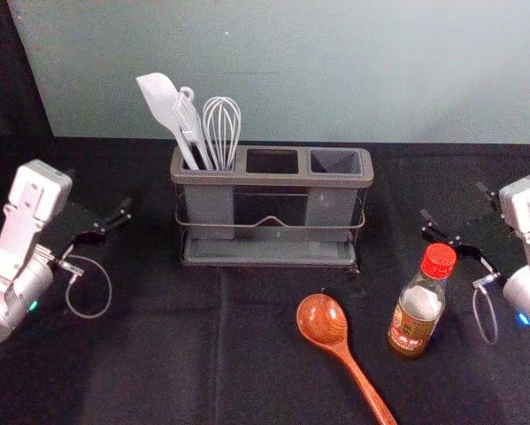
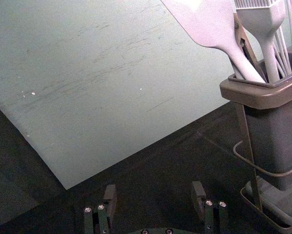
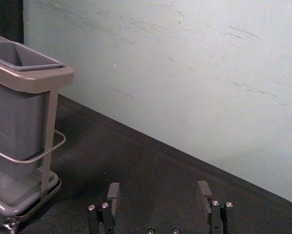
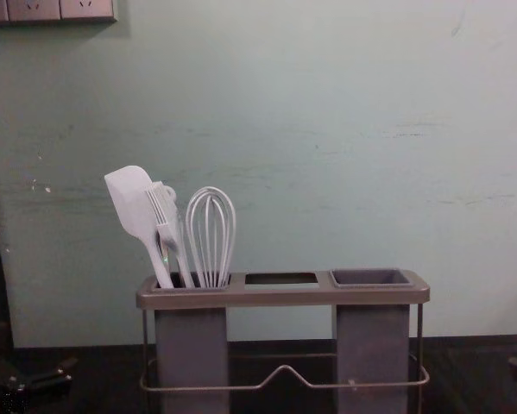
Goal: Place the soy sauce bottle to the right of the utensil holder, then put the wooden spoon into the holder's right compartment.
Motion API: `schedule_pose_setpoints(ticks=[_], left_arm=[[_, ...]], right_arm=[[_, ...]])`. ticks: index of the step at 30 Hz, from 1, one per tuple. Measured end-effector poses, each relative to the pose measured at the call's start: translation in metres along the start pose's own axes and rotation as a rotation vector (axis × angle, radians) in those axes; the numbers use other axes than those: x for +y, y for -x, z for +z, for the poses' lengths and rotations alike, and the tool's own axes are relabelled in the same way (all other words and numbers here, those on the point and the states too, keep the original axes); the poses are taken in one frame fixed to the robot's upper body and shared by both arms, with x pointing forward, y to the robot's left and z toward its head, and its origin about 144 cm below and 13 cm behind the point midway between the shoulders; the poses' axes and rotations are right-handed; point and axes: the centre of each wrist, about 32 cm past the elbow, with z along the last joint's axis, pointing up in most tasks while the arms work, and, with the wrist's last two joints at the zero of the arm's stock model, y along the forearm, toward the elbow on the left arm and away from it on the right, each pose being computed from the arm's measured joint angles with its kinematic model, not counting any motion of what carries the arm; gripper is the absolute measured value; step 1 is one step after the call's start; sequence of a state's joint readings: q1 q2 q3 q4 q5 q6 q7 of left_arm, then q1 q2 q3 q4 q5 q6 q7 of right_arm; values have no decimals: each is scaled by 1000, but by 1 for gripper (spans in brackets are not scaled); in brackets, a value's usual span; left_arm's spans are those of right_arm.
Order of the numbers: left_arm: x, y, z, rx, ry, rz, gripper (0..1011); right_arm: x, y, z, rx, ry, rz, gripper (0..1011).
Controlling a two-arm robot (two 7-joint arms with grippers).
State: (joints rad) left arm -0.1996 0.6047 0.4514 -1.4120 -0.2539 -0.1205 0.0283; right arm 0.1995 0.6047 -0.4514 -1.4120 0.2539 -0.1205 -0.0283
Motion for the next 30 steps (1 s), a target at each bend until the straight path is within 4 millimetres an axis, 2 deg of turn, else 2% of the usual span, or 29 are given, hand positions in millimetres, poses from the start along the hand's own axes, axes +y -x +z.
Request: schedule_pose_setpoints(ticks=[30], left_arm=[[0, 0, 0, 0, 0, 0, 1005]], right_arm=[[0, 0, 0, 0, 0, 0, 1004]])
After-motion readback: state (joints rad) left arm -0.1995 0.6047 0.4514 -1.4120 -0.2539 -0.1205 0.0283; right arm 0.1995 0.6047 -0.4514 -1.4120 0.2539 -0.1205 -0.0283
